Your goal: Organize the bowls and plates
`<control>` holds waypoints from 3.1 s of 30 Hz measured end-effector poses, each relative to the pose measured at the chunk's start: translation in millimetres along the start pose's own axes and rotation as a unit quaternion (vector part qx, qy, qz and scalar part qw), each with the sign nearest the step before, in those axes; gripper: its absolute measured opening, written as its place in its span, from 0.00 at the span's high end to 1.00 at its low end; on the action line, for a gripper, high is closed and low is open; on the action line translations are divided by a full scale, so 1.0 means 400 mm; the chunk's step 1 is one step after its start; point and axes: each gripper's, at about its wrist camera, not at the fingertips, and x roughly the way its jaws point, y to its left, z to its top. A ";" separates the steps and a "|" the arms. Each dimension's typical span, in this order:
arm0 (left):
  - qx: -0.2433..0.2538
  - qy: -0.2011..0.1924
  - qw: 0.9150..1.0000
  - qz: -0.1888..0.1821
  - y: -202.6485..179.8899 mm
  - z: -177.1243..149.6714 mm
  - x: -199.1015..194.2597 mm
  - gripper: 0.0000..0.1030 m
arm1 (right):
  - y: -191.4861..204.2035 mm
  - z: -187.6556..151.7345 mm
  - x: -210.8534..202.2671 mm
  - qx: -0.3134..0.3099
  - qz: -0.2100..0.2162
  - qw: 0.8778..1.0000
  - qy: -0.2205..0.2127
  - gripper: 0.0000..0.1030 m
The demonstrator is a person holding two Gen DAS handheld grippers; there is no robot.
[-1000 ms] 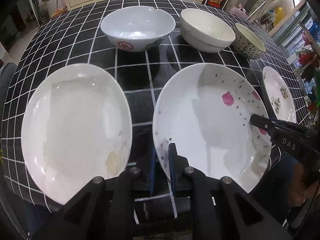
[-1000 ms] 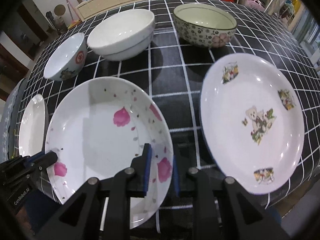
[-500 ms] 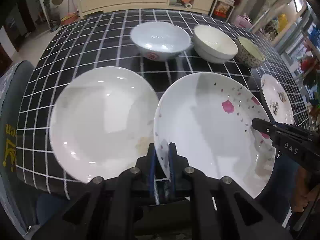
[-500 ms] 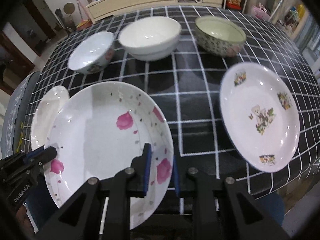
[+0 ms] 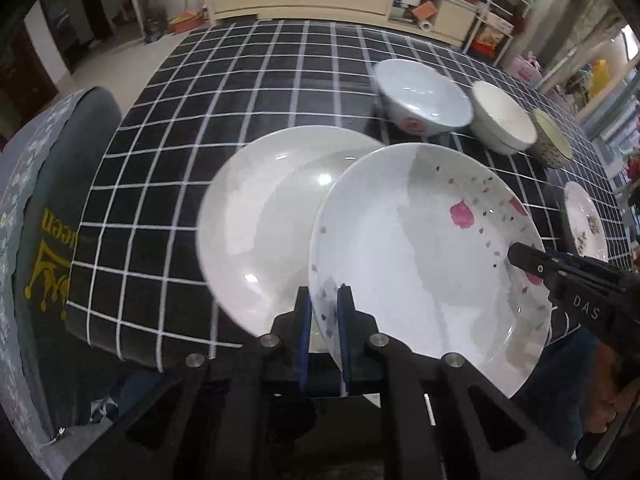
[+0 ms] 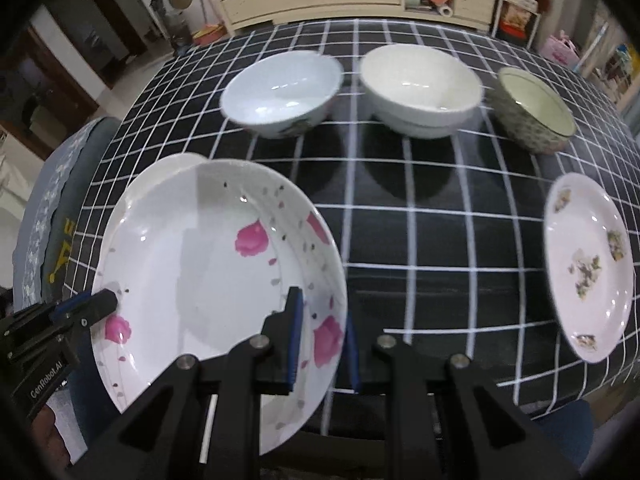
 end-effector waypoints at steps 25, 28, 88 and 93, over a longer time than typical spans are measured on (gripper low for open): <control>-0.040 0.008 0.999 0.025 0.187 0.050 0.056 0.90 | 0.215 0.096 0.134 -0.074 -0.018 0.997 0.028 0.77; -0.040 0.008 0.999 0.022 0.190 0.059 0.066 0.90 | 0.217 0.106 0.144 -0.073 -0.021 0.997 0.031 0.77; 0.161 -0.048 0.982 -0.081 -0.584 0.099 -0.124 0.67 | -0.316 0.001 -0.304 0.068 -0.052 0.994 -0.071 0.45; 0.174 -0.039 0.980 -0.091 -0.670 0.110 -0.082 0.67 | -0.416 -0.011 -0.308 0.092 -0.063 0.992 -0.065 0.44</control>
